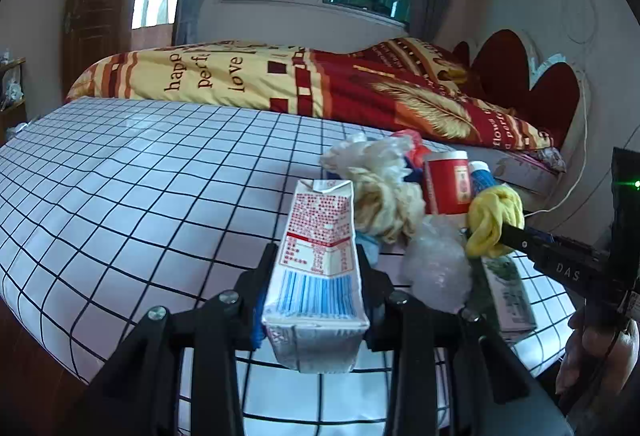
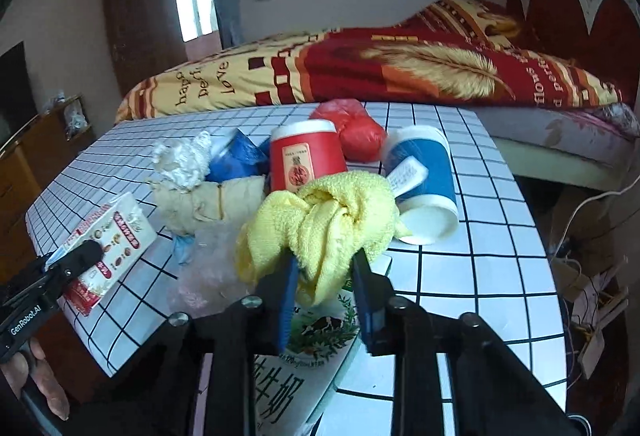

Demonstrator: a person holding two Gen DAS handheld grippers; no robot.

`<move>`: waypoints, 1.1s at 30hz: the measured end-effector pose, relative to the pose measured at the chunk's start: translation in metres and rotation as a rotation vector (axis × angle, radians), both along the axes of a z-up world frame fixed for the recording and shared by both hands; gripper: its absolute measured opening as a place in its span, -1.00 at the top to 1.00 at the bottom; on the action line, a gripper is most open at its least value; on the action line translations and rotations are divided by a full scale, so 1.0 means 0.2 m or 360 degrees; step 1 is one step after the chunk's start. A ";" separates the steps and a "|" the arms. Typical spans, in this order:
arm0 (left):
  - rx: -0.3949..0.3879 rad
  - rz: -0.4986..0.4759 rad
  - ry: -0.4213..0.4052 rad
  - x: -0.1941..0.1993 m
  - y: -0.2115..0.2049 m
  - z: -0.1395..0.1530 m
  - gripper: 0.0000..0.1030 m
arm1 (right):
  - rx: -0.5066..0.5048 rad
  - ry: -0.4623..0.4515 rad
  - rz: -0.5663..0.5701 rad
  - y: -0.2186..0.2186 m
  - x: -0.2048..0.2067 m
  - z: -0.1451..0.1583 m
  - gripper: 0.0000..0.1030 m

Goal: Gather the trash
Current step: 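Grasp the yellow cloth with the right tool while the left tool grasps the white milk carton, then carry the yellow cloth and white carton with both tools over the black bucket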

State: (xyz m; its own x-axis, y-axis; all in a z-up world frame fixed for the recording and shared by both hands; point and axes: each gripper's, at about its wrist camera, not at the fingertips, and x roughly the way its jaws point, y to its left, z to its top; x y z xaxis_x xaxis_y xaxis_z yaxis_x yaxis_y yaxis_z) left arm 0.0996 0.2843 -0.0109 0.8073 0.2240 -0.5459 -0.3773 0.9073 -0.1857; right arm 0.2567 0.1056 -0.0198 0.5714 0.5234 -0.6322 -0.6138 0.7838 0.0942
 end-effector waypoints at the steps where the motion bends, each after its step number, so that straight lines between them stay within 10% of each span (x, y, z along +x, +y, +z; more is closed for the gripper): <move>1: 0.0006 -0.0010 -0.0006 0.00 -0.01 0.01 0.30 | 0.0009 -0.0014 0.0004 -0.01 -0.02 0.02 0.51; 15: 0.0101 -0.0143 -0.0052 -0.02 -0.21 0.10 0.30 | 0.0026 -0.0248 -0.0107 -0.28 -0.14 0.16 0.50; 33: 0.0154 -0.0325 -0.0115 0.05 -0.52 0.17 0.30 | 0.0070 -0.0213 -0.0310 -0.69 -0.19 0.16 0.50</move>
